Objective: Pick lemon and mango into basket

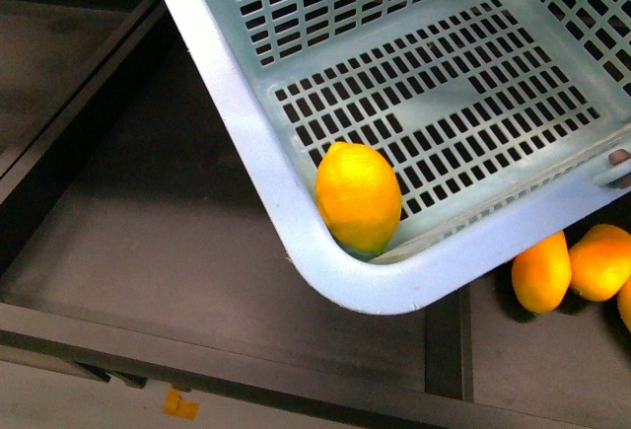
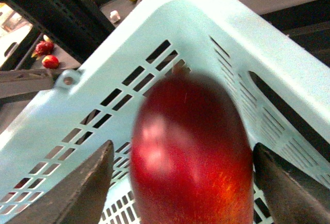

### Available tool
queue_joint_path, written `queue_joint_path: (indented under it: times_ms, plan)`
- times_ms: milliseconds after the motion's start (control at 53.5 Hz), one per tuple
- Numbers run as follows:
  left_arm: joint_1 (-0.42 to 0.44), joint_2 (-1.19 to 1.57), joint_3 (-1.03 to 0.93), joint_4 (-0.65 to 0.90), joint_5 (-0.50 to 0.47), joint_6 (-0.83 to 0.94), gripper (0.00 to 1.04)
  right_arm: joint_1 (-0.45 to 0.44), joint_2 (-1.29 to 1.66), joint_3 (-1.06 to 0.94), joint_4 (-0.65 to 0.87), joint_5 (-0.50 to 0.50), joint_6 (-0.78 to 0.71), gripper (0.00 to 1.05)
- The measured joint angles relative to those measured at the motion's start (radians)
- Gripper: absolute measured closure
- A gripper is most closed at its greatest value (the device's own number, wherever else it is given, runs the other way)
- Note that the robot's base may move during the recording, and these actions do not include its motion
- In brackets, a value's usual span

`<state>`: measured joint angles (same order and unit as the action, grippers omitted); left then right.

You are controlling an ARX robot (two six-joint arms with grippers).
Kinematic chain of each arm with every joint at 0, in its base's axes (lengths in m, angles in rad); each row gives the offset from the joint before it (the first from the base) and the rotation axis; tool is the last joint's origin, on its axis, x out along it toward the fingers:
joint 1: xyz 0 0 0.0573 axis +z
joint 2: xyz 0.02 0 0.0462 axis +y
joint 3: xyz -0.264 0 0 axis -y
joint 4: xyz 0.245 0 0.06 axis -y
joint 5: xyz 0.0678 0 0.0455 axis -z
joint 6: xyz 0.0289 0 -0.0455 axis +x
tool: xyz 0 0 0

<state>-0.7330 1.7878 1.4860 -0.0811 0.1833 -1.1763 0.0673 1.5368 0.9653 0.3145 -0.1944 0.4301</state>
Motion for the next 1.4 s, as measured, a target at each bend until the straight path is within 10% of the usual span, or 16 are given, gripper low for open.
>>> queue_joint_path:
  times_ms: [112, 337, 561, 879, 1403]
  plan:
    - [0.000, 0.000, 0.000, 0.000, 0.000, 0.000, 1.00, -0.014, -0.020, -0.006, 0.017, 0.000, -0.001, 0.07]
    - [0.000, 0.000, -0.003, 0.000, -0.004, -0.005, 1.00, -0.131, -0.220, -0.126, -0.024, 0.026, -0.047, 0.09]
    - [0.000, 0.000, -0.003, 0.000, -0.003, -0.007, 1.00, -0.196, -0.520, -0.479, 0.245, 0.070, -0.366, 0.47]
    - [-0.002, 0.000, -0.003, 0.000, -0.003, -0.003, 1.00, -0.146, -0.669, -0.711, 0.289, 0.123, -0.421, 1.03]
    - [-0.001, 0.000, -0.003, 0.000, 0.000, -0.006, 1.00, -0.071, -0.933, -0.886, 0.201, 0.192, -0.425, 1.03]
